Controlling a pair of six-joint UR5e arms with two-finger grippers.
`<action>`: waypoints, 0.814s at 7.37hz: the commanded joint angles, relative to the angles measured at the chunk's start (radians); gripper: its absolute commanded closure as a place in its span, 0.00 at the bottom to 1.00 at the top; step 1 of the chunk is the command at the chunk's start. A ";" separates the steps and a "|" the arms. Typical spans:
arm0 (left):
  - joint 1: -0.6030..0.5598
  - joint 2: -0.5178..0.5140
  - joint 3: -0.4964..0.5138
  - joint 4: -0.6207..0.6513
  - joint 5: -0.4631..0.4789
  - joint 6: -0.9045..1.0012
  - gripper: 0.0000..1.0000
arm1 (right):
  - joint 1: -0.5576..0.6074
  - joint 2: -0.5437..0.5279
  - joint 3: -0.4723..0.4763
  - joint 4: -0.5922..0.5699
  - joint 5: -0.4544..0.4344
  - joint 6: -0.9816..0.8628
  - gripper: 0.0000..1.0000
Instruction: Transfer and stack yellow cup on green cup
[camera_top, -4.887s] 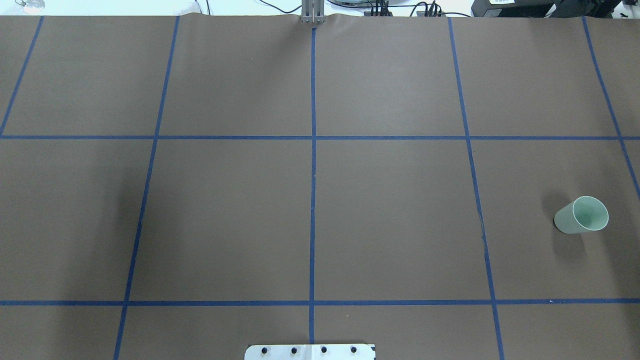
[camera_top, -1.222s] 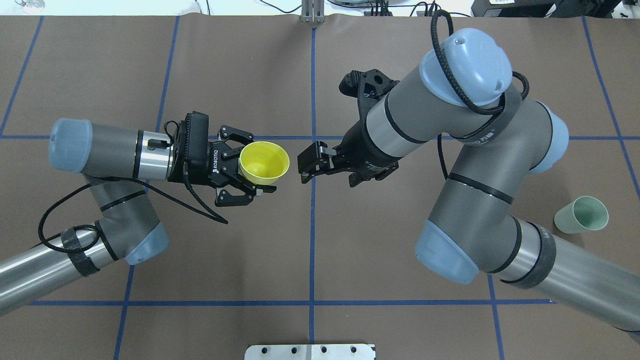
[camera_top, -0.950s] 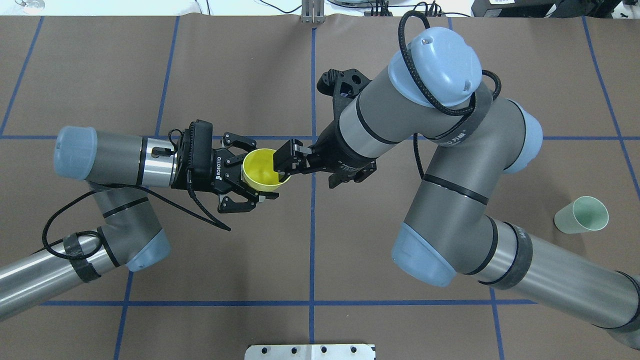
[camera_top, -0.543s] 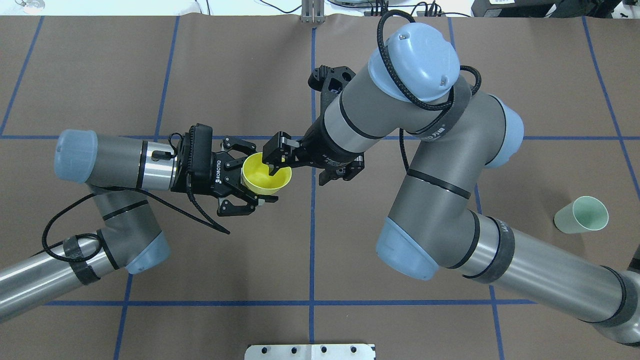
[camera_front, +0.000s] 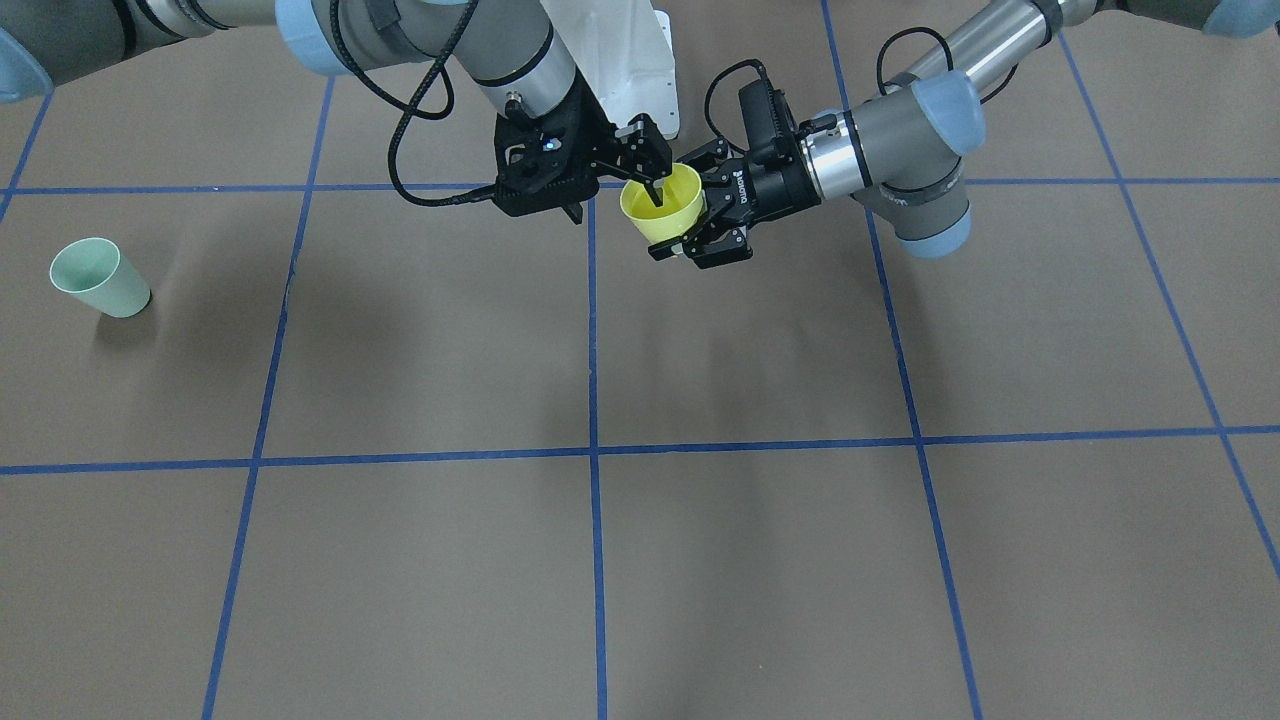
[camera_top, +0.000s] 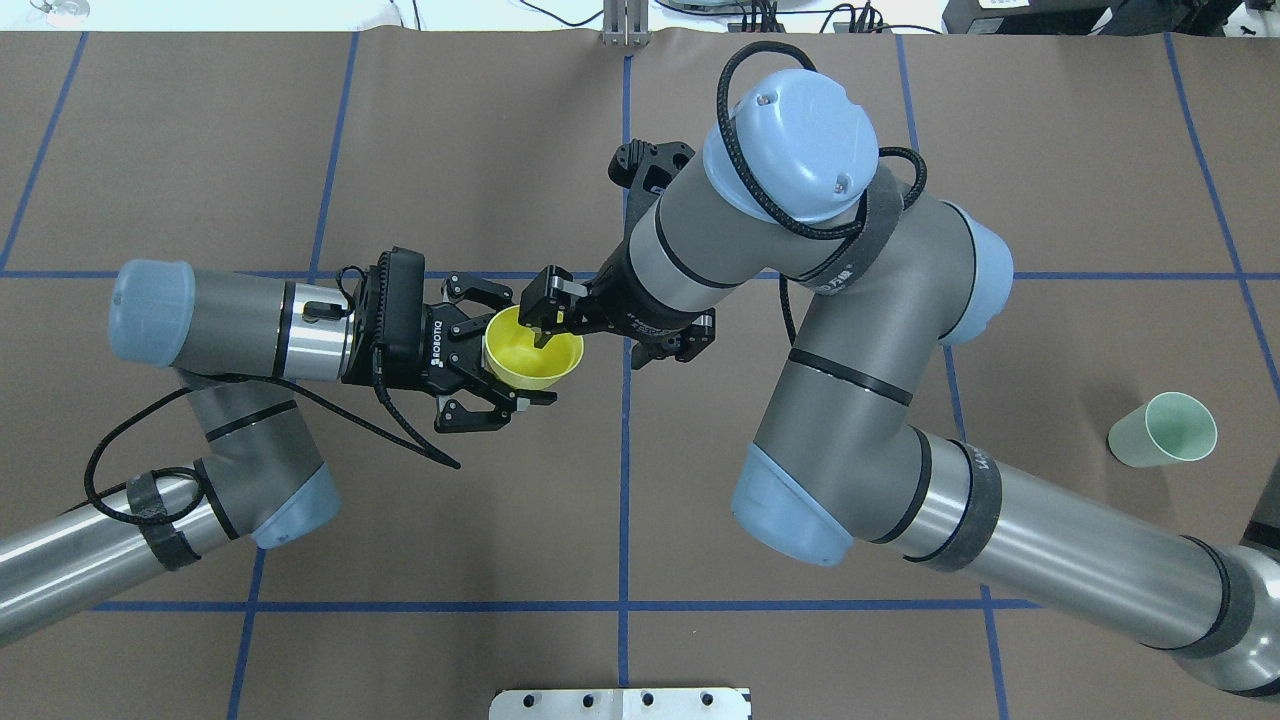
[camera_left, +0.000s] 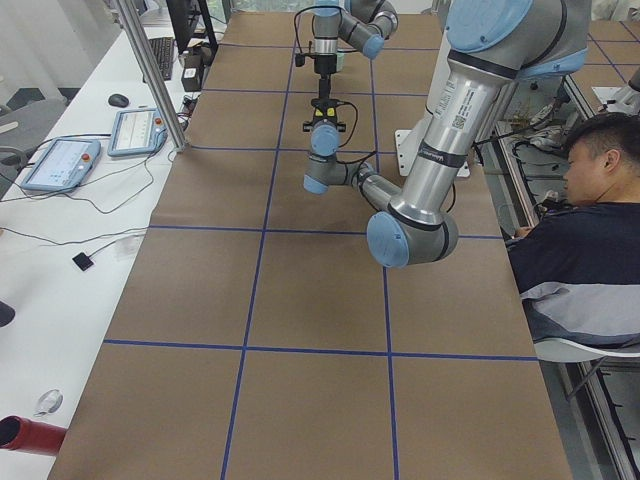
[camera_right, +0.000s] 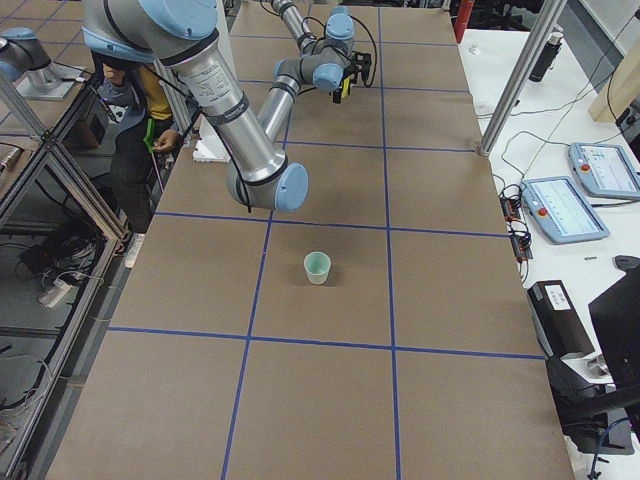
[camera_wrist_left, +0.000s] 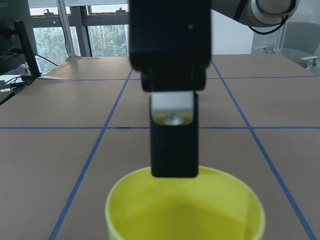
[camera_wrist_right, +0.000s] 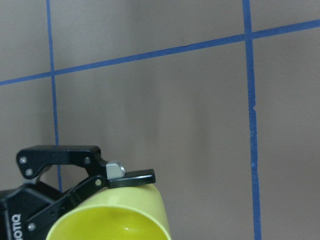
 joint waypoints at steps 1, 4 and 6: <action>0.001 0.003 0.001 -0.002 0.004 0.000 1.00 | -0.018 -0.003 -0.002 -0.001 -0.014 -0.014 0.05; 0.010 0.006 0.006 -0.025 0.004 -0.003 0.89 | -0.019 -0.002 0.006 0.000 -0.015 -0.116 1.00; 0.024 0.003 0.008 -0.030 -0.003 -0.011 0.72 | -0.017 -0.002 0.010 0.002 -0.018 -0.117 1.00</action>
